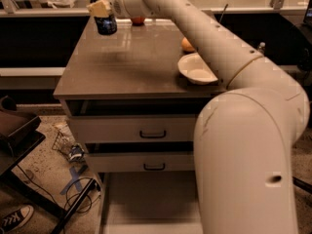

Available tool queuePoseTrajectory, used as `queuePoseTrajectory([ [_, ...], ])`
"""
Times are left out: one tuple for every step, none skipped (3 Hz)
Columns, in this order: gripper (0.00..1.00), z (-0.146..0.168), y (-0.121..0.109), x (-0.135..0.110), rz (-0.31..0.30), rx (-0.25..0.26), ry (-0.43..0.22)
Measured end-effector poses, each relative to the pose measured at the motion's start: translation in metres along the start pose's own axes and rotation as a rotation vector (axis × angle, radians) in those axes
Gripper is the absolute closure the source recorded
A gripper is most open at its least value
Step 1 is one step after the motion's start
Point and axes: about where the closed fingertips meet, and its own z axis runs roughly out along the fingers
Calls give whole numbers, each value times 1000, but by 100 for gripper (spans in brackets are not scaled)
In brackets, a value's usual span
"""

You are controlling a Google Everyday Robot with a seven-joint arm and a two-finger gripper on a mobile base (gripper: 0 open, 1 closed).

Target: Place pepsi can into bottom drawer

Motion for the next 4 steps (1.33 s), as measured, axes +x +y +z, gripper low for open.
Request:
queuePoseTrajectory([
  [100,-44,28,-37,-45,50,-12],
  [100,-126,72,-90,-95,159,-82],
  [100,-183,130,-72,-109,195,-58],
  [100,-204,150,-5,-62,215,11],
])
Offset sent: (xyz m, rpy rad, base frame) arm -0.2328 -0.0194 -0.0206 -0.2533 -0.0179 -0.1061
